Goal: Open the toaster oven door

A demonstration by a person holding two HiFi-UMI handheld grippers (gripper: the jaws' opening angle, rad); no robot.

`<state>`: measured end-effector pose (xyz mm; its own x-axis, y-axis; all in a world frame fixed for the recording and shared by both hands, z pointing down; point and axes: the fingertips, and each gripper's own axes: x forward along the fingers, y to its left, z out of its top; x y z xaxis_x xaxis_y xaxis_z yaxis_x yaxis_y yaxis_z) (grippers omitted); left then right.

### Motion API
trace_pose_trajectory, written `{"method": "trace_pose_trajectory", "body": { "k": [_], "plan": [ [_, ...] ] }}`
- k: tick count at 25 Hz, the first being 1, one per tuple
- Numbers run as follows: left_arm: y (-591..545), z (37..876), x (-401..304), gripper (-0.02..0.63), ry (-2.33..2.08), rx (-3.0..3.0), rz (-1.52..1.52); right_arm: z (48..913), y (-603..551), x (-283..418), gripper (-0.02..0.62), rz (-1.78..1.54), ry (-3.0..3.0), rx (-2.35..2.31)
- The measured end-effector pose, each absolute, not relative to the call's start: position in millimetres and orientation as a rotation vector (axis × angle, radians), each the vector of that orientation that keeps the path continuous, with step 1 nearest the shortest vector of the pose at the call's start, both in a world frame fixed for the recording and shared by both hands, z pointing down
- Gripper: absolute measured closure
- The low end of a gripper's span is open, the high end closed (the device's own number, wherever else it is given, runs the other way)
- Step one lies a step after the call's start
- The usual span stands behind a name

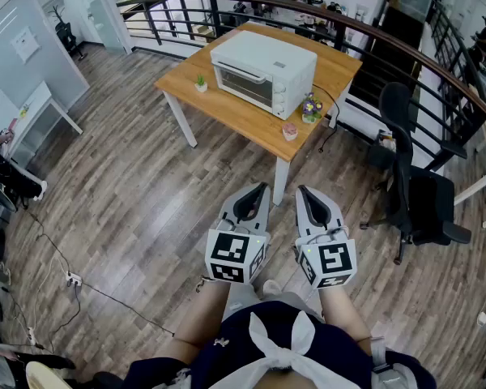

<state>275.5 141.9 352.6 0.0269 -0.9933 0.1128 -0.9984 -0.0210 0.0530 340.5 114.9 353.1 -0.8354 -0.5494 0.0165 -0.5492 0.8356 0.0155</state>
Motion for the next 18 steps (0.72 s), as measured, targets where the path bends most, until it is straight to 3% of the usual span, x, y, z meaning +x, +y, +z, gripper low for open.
{"method": "trace_pose_trajectory", "body": {
  "k": [18],
  "plan": [
    [103, 375, 220, 0.583, -2.113, 2.115, 0.122, 379, 70, 296, 0.589, -0.032, -2.941, 0.847]
  ]
}}
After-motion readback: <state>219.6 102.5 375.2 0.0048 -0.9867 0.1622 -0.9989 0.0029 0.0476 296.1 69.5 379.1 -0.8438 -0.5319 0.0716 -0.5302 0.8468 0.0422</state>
